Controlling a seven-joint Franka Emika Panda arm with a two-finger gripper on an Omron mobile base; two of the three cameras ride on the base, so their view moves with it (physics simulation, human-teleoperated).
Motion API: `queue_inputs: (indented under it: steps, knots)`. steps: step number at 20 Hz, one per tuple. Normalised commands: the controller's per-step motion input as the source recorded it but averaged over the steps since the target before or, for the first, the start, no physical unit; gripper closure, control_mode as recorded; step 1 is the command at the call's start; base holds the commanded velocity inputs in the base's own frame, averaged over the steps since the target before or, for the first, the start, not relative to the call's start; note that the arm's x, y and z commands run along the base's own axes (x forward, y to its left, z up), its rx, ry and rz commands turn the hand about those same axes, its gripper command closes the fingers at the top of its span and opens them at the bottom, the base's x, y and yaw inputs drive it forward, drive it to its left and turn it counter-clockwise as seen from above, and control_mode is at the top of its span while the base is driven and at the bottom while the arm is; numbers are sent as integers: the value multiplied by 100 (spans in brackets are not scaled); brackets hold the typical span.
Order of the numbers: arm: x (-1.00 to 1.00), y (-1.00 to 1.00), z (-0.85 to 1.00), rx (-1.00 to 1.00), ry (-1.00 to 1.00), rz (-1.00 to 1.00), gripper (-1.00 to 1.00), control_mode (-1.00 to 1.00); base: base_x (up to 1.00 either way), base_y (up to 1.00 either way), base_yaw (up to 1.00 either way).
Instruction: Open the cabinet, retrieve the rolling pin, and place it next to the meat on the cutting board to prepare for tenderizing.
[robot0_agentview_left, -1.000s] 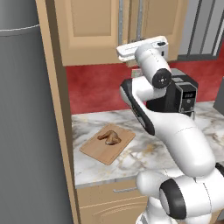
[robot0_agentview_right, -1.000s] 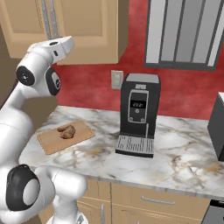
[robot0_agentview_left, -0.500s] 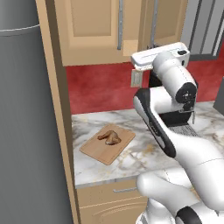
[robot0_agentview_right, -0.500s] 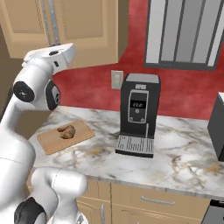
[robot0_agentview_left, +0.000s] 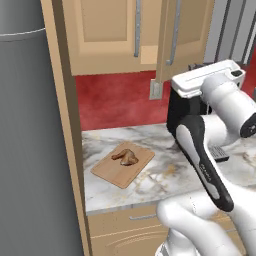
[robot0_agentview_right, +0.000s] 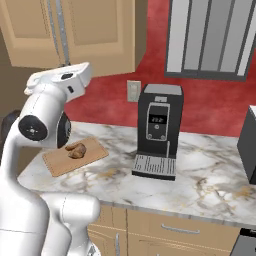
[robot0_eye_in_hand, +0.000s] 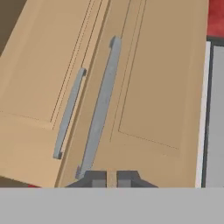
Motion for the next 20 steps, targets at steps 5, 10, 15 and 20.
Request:
queue_inputs:
  steps: [5, 10, 15, 20]
  knots:
    - [-84, 19, -25, -9, 4, 3, -100, -100, 0, 0, 0]
    - [-40, 88, -14, -13, 4, 3, -100, -100, 0, 0, 0]
    - [17, 65, -3, -11, 16, -14, -100, -100, 0, 0, 0]
    - [35, 30, 0, -10, 22, -22, -100, -100, 0, 0, 0]
